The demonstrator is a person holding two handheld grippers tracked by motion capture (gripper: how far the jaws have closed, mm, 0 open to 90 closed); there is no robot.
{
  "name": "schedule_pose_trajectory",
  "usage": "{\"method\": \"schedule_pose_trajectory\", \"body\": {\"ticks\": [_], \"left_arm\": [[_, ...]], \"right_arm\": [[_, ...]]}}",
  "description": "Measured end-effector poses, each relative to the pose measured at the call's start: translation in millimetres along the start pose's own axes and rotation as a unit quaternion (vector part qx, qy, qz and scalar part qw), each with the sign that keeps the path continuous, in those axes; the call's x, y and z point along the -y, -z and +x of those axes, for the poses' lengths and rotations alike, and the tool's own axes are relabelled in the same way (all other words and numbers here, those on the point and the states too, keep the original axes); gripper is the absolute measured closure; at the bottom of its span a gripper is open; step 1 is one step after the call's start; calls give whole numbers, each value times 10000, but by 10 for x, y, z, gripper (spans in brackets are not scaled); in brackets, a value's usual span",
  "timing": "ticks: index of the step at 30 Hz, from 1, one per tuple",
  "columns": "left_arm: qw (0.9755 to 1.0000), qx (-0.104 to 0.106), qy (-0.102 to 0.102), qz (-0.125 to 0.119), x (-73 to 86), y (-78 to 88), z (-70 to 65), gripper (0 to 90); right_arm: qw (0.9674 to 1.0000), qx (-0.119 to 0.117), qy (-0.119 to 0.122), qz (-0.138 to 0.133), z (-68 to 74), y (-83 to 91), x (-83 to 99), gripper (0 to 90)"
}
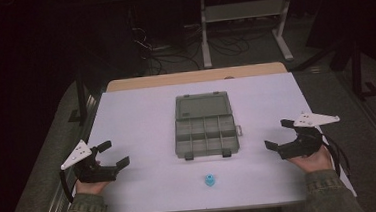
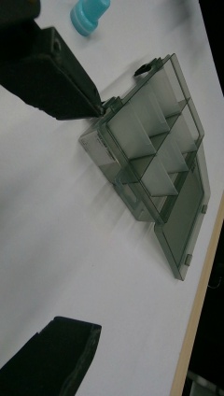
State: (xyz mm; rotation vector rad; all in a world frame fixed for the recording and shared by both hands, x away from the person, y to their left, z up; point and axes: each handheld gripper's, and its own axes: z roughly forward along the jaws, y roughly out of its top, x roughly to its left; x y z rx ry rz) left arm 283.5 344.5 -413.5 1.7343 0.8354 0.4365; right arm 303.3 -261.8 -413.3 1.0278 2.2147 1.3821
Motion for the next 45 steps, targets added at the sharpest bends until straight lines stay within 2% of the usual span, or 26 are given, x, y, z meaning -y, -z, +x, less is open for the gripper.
{"method": "schedule_pose_trajectory", "body": {"ticks": [23, 45], "left_arm": [[10000, 31, -8, -6, 4, 12, -13, 0], [10000, 25, 5, -13, 6, 18, -13, 0]], "right_arm": [[9999, -153, -21, 74, 18, -18, -5, 0], [9987, -418, 153, 242, 141, -93, -87, 0]]}}
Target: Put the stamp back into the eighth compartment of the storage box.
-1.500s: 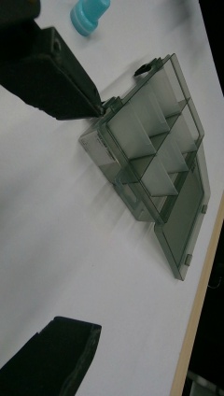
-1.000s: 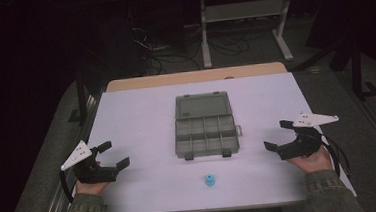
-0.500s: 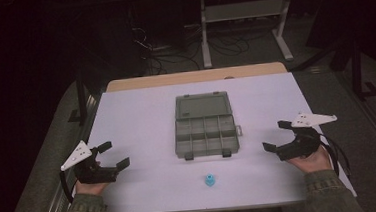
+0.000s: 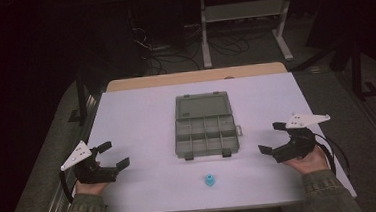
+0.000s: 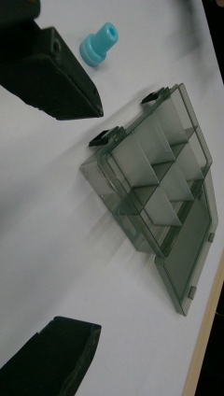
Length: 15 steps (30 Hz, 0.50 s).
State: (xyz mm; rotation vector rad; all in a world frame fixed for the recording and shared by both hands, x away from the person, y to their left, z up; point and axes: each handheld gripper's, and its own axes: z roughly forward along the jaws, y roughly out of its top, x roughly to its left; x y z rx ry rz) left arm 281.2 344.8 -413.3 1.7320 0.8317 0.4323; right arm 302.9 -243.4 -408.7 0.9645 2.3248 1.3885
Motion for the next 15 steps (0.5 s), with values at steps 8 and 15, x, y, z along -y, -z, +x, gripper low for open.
{"method": "schedule_pose_trajectory", "body": {"ticks": [8, 15], "left_arm": [[10000, -3, -1, -7, -1, 2, -2, 0], [10000, 1, -2, -1, 0, 0, -3, 0]], "right_arm": [[9998, -121, 125, 85, 72, -45, -49, 0], [9994, -224, 231, 154, 138, -87, -88, 0]]}}
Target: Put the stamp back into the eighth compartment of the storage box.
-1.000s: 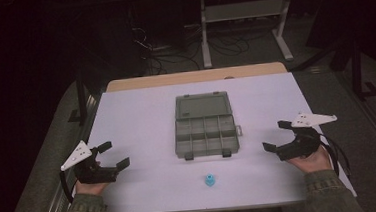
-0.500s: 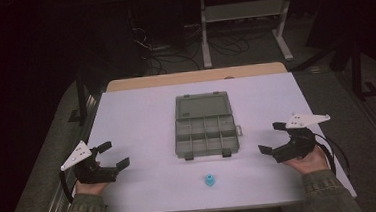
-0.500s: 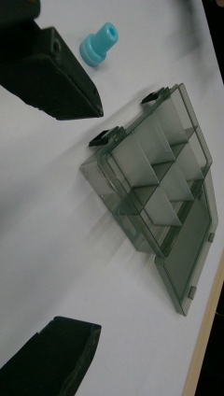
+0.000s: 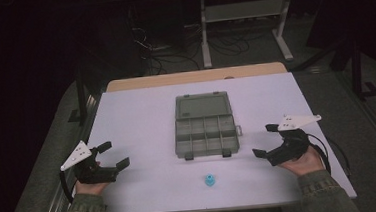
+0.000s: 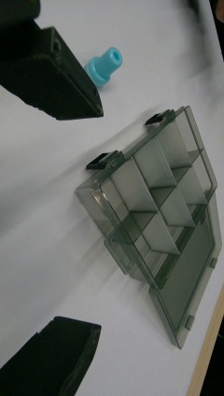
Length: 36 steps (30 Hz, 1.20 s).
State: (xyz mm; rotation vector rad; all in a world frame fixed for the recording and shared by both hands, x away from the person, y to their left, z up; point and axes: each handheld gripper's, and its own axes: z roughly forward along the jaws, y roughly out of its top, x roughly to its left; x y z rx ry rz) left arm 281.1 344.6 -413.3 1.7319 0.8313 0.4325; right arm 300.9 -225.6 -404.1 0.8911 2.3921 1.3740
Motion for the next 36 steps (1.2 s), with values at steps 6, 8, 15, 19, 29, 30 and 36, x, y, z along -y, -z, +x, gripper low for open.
{"method": "schedule_pose_trajectory", "body": {"ticks": [6, 8, 15, 19, 29, 30, 36], "left_arm": [[10000, 5, -2, 2, 0, -1, -1, 0], [10000, 11, -3, 7, 2, -2, -1, 0], [10000, 9, -6, 6, 2, -2, -3, 0], [10000, -4, -16, 7, 2, -1, -4, 0], [10000, 6, -31, -10, 1, -1, -8, 0], [10000, 9, -29, -9, 1, -1, -8, 0], [10000, 10, -35, -4, 2, -3, -10, 0]], "right_arm": [[9998, -61, 147, 129, 62, -53, -32, 0], [9998, -67, 156, 136, 70, -56, -35, 0], [9994, -152, 243, 187, 118, -88, -63, 0], [9989, -213, 308, 267, 164, -128, -80, 0], [9982, -290, 425, 316, 249, -172, -127, 0], [9978, -323, 467, 334, 268, -187, -134, 0], [9970, -380, 532, 410, 310, -219, -151, 0]]}}
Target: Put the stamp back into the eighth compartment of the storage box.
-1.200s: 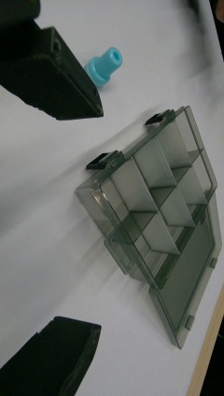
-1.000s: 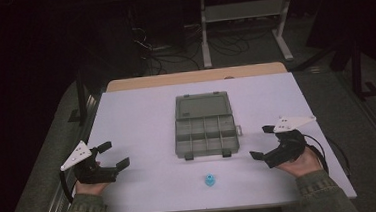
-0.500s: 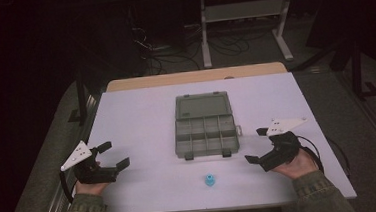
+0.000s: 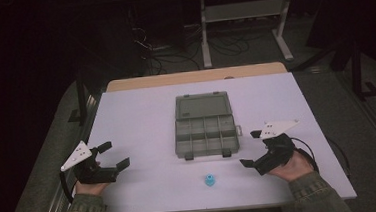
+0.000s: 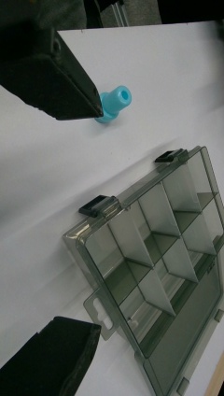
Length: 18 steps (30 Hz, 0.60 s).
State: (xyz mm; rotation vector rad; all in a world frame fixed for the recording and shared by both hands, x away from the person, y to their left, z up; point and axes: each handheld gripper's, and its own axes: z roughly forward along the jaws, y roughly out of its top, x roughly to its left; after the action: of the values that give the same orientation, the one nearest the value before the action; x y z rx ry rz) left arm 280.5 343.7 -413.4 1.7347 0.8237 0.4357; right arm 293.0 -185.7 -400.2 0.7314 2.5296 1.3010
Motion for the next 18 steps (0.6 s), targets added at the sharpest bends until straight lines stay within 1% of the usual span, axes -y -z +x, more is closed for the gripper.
{"method": "schedule_pose_trajectory", "body": {"ticks": [6, 10, 14, 18], "left_arm": [[10000, 0, -24, 5, -2, 0, -2, 0], [10000, -3, -27, 10, -2, 0, -4, 0], [10000, -4, -31, 19, -1, -2, -4, 0], [10000, 11, -35, 34, 0, -7, -6, 0]], "right_arm": [[10000, -47, 40, -1, 27, 4, -54, 0], [9998, -131, 69, 104, 40, -38, -72, 0], [9997, -182, 94, 140, 61, -65, -90, 0], [9992, -278, 180, 243, 105, -133, -118, 0]]}}
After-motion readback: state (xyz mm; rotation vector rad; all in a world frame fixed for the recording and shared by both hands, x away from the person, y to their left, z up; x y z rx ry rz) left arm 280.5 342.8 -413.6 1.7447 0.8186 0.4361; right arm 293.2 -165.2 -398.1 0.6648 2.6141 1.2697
